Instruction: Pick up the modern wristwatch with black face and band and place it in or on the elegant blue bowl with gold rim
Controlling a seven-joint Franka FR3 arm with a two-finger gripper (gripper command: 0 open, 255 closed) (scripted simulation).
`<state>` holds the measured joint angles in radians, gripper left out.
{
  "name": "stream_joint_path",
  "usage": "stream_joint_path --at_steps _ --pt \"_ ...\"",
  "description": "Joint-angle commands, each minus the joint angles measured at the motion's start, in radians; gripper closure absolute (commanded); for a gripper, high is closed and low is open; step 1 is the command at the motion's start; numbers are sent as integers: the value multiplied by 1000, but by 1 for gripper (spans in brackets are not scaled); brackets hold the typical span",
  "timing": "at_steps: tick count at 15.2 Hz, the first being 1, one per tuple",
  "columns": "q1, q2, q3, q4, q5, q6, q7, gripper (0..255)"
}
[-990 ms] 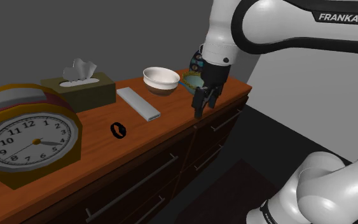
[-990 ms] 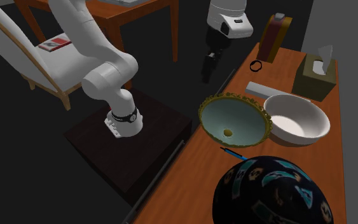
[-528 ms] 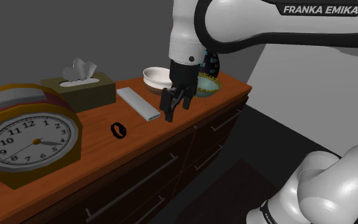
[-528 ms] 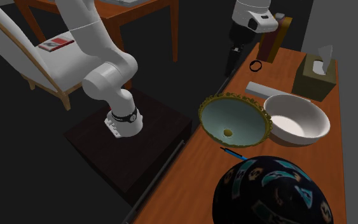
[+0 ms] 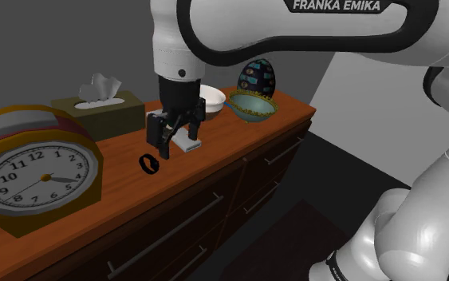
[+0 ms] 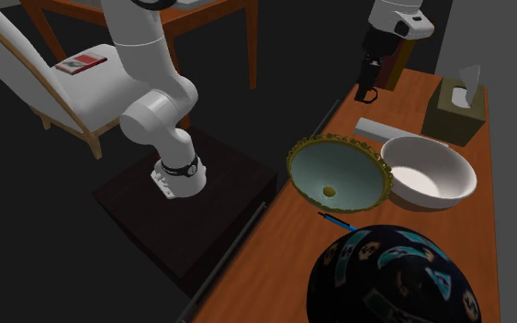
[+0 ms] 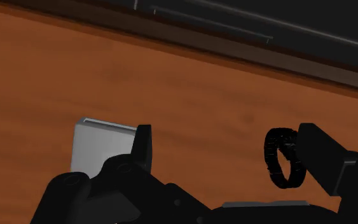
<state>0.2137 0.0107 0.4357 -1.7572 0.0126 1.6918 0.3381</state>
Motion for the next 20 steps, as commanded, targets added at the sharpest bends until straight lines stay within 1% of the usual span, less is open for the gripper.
stream_joint_path --at_steps 1,4,5,12,20 --pt "25 83 23 96 -35 -18 42 0" --pt "74 207 47 239 -94 -49 96 0" --pt "80 218 47 252 -99 -52 100 0" --pt "72 205 44 134 -94 54 98 0" --pt "72 205 44 134 -94 54 98 0"
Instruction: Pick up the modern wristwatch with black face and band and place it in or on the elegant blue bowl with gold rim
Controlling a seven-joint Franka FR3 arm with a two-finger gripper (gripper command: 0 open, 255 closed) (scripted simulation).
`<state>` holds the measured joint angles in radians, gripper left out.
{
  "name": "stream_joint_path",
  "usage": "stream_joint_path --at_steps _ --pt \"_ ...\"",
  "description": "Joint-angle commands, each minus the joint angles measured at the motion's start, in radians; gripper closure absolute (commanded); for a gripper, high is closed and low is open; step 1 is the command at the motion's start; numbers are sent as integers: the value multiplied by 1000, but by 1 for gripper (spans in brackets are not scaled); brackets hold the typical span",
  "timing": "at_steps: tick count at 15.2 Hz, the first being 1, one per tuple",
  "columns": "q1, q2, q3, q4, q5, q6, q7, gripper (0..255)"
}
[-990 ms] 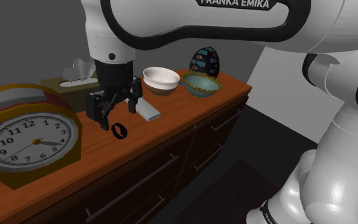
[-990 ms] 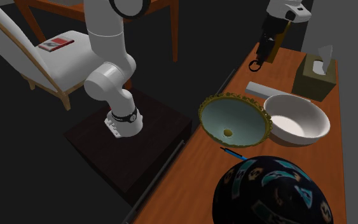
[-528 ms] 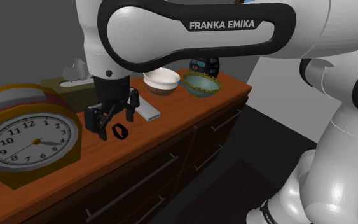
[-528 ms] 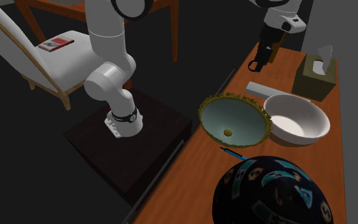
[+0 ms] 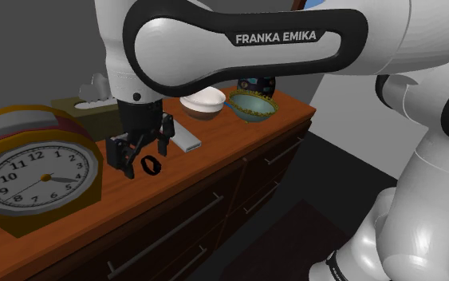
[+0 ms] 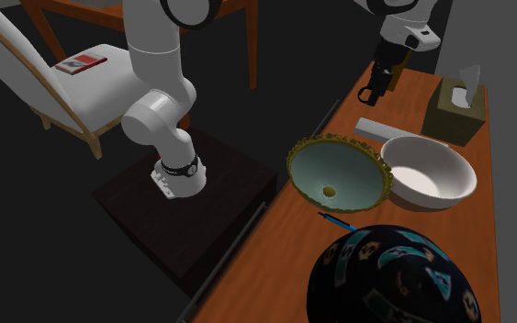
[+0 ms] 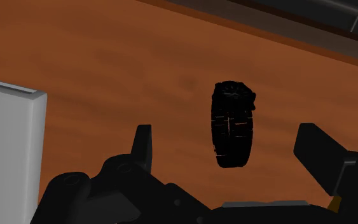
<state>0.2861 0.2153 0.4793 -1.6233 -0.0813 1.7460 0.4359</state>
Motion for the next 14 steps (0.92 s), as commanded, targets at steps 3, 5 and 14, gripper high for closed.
stream_joint_path --at_steps 3,5,14 --pt "0 0 0 0 0 0 0 255" --pt "0 0 0 0 0 0 0 255" --pt "2 -1 2 53 1 -53 0 255"
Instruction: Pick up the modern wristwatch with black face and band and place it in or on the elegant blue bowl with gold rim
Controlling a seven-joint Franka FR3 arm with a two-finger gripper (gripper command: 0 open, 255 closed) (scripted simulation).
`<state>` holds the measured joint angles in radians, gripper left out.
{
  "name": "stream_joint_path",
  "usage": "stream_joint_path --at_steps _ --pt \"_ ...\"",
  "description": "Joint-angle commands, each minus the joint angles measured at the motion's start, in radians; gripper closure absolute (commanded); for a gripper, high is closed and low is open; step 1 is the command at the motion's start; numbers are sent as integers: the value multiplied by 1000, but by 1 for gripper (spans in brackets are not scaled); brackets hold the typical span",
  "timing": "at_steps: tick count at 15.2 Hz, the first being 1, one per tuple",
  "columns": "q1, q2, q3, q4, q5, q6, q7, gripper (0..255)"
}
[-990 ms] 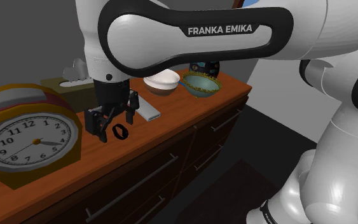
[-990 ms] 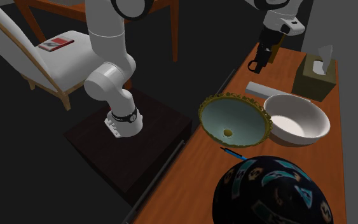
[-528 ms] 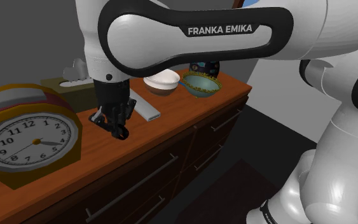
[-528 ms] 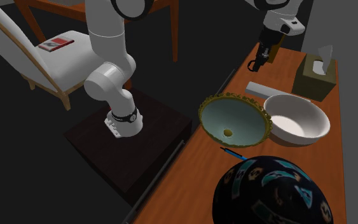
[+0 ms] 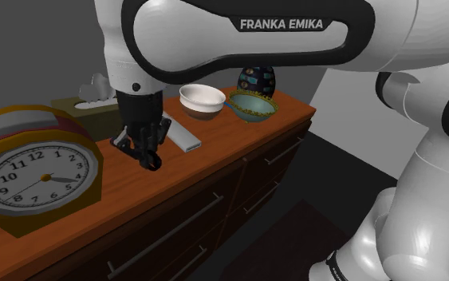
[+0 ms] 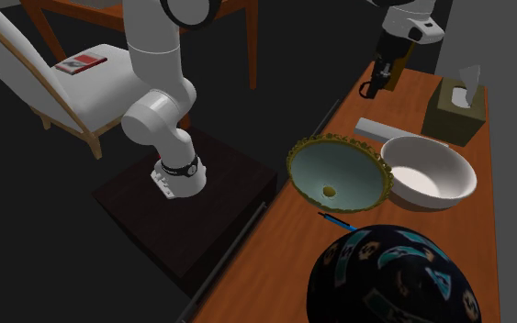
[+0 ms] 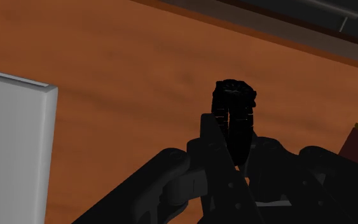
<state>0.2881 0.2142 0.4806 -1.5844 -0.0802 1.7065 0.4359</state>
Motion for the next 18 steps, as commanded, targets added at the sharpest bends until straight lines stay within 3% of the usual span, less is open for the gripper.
stream_joint_path --at_steps 1,18 --pt "1 1 1 28 0 -27 0 255" --pt "35 59 8 335 -26 -282 13 255"
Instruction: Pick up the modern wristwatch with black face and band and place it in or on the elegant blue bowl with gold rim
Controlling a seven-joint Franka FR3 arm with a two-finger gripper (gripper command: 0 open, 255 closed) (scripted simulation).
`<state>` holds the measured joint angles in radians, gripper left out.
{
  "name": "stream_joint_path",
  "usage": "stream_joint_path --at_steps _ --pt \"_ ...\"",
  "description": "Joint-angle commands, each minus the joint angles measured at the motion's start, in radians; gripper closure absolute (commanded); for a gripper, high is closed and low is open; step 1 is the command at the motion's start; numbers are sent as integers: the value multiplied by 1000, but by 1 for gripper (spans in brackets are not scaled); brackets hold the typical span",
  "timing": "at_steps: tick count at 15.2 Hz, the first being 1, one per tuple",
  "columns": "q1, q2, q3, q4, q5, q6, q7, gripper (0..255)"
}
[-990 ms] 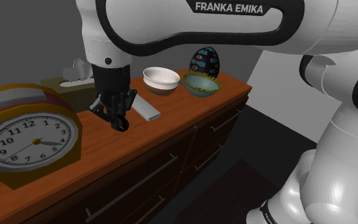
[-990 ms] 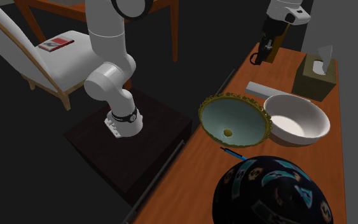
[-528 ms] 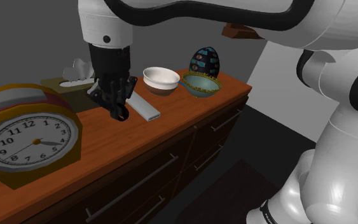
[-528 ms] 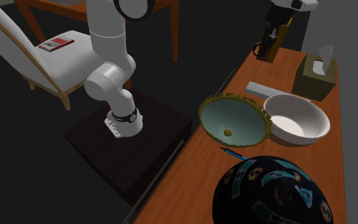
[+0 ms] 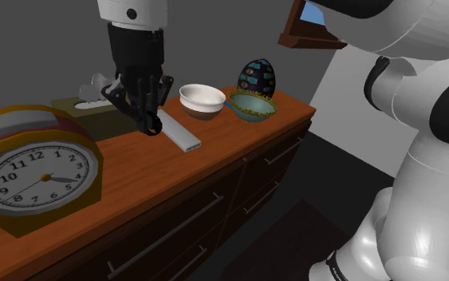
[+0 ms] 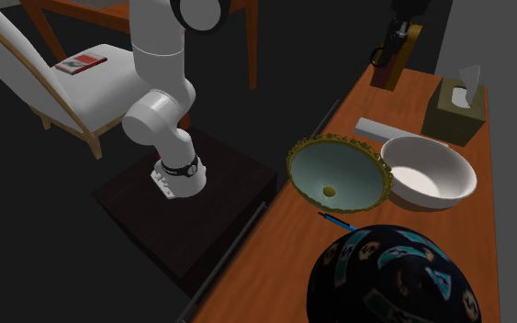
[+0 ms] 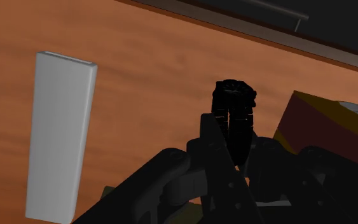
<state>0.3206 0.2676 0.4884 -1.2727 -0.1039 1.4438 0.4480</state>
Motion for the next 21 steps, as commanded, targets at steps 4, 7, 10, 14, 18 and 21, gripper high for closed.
stream_joint_path --at_steps 4,7,10,14,18,21 --pt "21 38 2 124 -18 -90 7 255" --pt "40 69 3 213 -34 -149 12 255" --pt "66 111 3 319 -56 -216 17 255" --pt "-30 1 -9 167 -5 -165 -57 255" --pt "-128 -113 -45 20 46 -121 -166 255" --pt "-185 -180 -79 -61 72 -100 -249 255"
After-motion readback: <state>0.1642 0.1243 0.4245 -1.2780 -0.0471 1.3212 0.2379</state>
